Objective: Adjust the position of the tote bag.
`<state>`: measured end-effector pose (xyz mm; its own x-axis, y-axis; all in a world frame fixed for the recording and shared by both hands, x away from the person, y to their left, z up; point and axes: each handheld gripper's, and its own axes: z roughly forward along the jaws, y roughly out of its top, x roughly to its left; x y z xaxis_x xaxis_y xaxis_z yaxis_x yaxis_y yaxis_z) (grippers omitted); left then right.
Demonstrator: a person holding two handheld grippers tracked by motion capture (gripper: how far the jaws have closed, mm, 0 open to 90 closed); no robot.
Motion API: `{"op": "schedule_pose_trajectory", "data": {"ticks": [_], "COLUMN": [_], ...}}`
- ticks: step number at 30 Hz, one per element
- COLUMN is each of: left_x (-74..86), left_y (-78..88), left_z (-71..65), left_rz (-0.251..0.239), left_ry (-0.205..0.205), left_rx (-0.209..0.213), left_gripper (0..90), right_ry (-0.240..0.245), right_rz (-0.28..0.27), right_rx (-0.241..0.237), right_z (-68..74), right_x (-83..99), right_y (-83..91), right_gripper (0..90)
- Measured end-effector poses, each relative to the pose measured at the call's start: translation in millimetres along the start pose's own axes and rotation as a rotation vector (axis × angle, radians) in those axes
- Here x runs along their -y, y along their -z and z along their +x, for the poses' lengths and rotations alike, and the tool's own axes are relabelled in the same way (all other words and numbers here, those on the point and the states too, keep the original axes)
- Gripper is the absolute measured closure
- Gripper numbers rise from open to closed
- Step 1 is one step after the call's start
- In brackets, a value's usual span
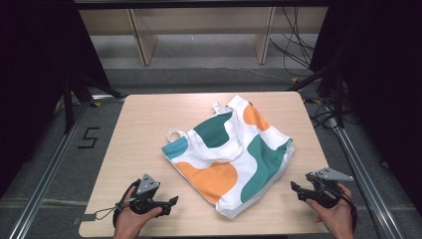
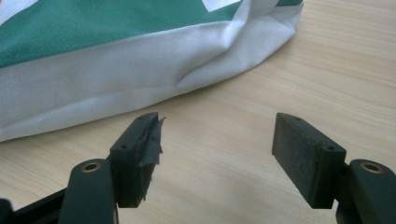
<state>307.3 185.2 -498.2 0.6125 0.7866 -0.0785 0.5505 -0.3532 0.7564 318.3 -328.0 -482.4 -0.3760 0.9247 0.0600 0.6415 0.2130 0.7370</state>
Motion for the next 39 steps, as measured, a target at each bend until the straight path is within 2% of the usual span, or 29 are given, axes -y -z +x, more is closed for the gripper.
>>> {"op": "schedule_pose_trajectory", "data": {"ticks": [1, 2, 3, 4, 5, 6, 9, 10, 11, 12, 16, 18, 19, 20, 23, 24, 25, 27, 28, 29, 30, 31, 32, 33, 35, 36, 37, 38, 39], "left_x": [0.0, -0.1, -0.1, -0.4, -0.7, -0.7, -1.4, -2.2, -1.9, -2.7, -5.8, -9.6, -11.6, -14.6, -21.5, -26.4, -30.4, -34.0, -38.0, -41.4, -46.1, -46.1, -52.8, -52.8, -61.8, -68.1, -68.1, -72.3, -74.7], "left_y": [0.0, -1.0, -1.7, -1.9, -1.8, -1.8, -0.4, -0.5, -1.7, -2.0, -2.4, -3.8, -4.5, -4.8, -9.2, -11.5, -12.7, -13.6, -17.2, -18.7, -24.7, -24.7, -28.8, -28.8, -34.3, -40.4, -40.4, -44.8, -47.0], "left_z": [0.0, -1.1, -1.7, -1.3, -1.0, -0.7, 1.2, 1.2, 0.9, 2.0, 5.8, 8.4, 11.5, 15.4, 31.0, 39.1, 42.5, 46.1, 48.8, 52.9, 56.5, 56.5, 62.5, 62.5, 68.7, 75.5, 75.5, 79.3, 81.0], "left_rz": [0.000, -0.009, -0.012, -0.010, -0.010, -0.013, -0.001, 0.002, -0.009, -0.012, -0.021, -0.028, -0.037, -0.034, -0.040, -0.042, -0.038, -0.036, -0.053, -0.031, -0.061, -0.061, -0.052, -0.052, -0.057, -0.066, -0.066, -0.079, -0.083], "left_ry": [0.000, 0.016, 0.033, 0.033, 0.029, 0.023, -0.004, 0.008, 0.029, 0.035, 0.042, 0.052, 0.046, 0.055, 0.091, 0.098, 0.104, 0.104, 0.121, 0.102, 0.109, 0.109, 0.075, 0.075, 0.020, 0.006, 0.006, 0.018, 0.005], "left_rx": [0.000, -0.003, -0.005, -0.011, -0.012, -0.013, -0.008, -0.004, 0.003, 0.000, 0.002, -0.002, -0.015, -0.019, -0.002, -0.025, -0.030, -0.034, -0.036, -0.026, -0.026, -0.026, -0.036, -0.036, -0.104, -0.094, -0.094, -0.090, -0.089], "left_gripper": [15.8, 15.8, 15.8, 15.8, 15.8, 15.8, 15.8, 15.8, 15.8, 15.8, 15.8, 15.9, 15.9, 16.5, 17.1, 17.6, 18.0, 17.9, 17.7, 17.9, 18.4, 19.4, 19.6, 19.9, 21.2, 24.2, 25.2, 25.1, 25.3], "right_ry": [0.000, 0.037, 0.034, 0.034, -0.003, 0.038, 0.037, 0.038, -0.002, 0.040, 0.049, 0.048, 0.048, 0.032, 0.032, 0.035, 0.049, 0.052, 0.064, 0.078, 0.075, 0.048, 0.050, 0.042, 0.043, 0.054, 0.054, 0.041, 0.043], "right_rz": [0.000, -0.021, -0.021, -0.017, 0.003, -0.007, -0.008, -0.009, 0.002, -0.019, -0.022, -0.001, -0.001, -0.006, 0.000, -0.008, -0.022, -0.015, -0.009, -0.014, -0.014, -0.005, -0.006, -0.008, 0.001, -0.001, -0.001, 0.001, 0.002], "right_rx": [0.000, 0.002, 0.003, 0.002, -0.003, -0.007, -0.010, -0.006, -0.004, -0.003, -0.007, -0.008, -0.008, -0.041, -0.047, -0.035, -0.017, -0.023, -0.019, -0.008, -0.026, -0.043, -0.042, -0.047, -0.051, -0.039, -0.039, -0.050, -0.053], "right_z": [0.0, -2.8, -2.8, -2.7, 0.2, -2.8, -2.3, -2.1, 2.2, -1.0, -0.6, 0.2, 0.2, 0.5, 1.7, 2.2, 1.9, 1.9, 2.0, 1.3, 0.8, 2.2, 1.8, 2.1, 1.8, 1.6, 1.6, 2.0, 1.5], "right_x": [0.0, -0.5, -0.5, -0.3, -0.1, -0.6, -1.0, -1.0, -0.6, -0.9, -1.4, -1.8, -1.8, -2.0, -2.2, -2.1, -2.1, -2.0, -1.7, -1.7, -1.8, -1.5, -1.5, -1.3, -1.5, -1.7, -1.7, -1.4, -1.4], "right_y": [0.0, -1.8, -2.0, -2.3, -0.7, -1.7, -2.0, -2.2, -1.3, -3.2, -3.8, -3.7, -3.7, -3.2, -3.5, -3.9, -4.5, -5.0, -5.6, -5.3, -6.8, -6.8, -7.4, -8.3, -8.1, -9.1, -9.1, -10.3, -10.5], "right_gripper": [33.4, 33.3, 33.3, 33.3, 33.3, 33.3, 33.3, 33.3, 33.3, 33.3, 33.2, 33.1, 33.1, 32.9, 32.8, 32.8, 32.8, 32.7, 32.7, 32.7, 32.7, 32.7, 32.7, 32.7, 32.7, 32.7, 32.7, 32.7, 32.7]}}
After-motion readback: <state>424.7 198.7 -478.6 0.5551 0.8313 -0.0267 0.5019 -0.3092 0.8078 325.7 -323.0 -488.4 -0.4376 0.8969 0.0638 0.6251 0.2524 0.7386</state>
